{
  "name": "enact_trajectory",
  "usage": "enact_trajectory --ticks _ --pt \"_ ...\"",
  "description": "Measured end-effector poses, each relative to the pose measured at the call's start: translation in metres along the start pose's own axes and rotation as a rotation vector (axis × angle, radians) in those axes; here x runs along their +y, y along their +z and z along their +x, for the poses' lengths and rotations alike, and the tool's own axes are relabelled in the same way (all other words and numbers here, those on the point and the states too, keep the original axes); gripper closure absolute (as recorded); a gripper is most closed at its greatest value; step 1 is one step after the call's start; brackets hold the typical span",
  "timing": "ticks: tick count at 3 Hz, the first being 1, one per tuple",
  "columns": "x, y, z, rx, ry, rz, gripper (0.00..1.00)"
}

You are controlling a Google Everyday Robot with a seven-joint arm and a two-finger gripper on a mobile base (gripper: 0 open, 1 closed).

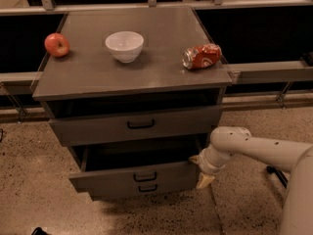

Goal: Open middle drawer

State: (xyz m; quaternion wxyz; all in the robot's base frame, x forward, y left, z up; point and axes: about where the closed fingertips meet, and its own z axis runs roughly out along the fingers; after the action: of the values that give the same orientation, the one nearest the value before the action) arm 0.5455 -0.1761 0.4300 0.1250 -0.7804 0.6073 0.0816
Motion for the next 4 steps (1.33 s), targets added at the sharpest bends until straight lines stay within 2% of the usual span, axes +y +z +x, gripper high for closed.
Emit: enact_trajectory --ticks 1,2,4 --pt "-0.0008 -0.0047 -0.0016 0.000 0.000 -0.001 0.63" --pt "-0.0007 -0.0056 -0.0018 0.000 0.000 -0.001 0.45" --pt "-0.0006 -0.0055 -0.0018 0.000 0.000 -0.001 0.00"
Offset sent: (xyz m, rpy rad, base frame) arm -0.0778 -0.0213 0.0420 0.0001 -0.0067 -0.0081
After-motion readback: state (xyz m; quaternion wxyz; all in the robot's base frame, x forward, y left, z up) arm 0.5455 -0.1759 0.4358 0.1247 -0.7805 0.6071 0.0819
